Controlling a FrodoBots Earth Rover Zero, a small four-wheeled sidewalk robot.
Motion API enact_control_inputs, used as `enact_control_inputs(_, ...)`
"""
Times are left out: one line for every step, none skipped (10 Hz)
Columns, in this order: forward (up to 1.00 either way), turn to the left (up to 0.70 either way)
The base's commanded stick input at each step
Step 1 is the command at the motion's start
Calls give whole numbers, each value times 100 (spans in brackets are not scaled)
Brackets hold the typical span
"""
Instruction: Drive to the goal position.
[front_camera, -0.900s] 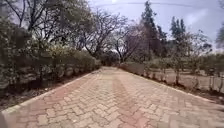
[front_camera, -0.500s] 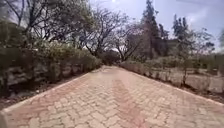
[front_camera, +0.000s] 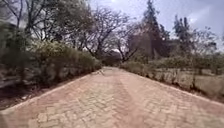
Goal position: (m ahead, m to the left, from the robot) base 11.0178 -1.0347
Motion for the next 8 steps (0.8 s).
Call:
enact_control_inputs(70, 0)
enact_control_inputs(70, 0)
enact_control_inputs(70, 0)
enact_control_inputs(70, 0)
enact_control_inputs(70, 0)
enact_control_inputs(70, 0)
enact_control_inputs(70, 0)
enact_control_inputs(70, 0)
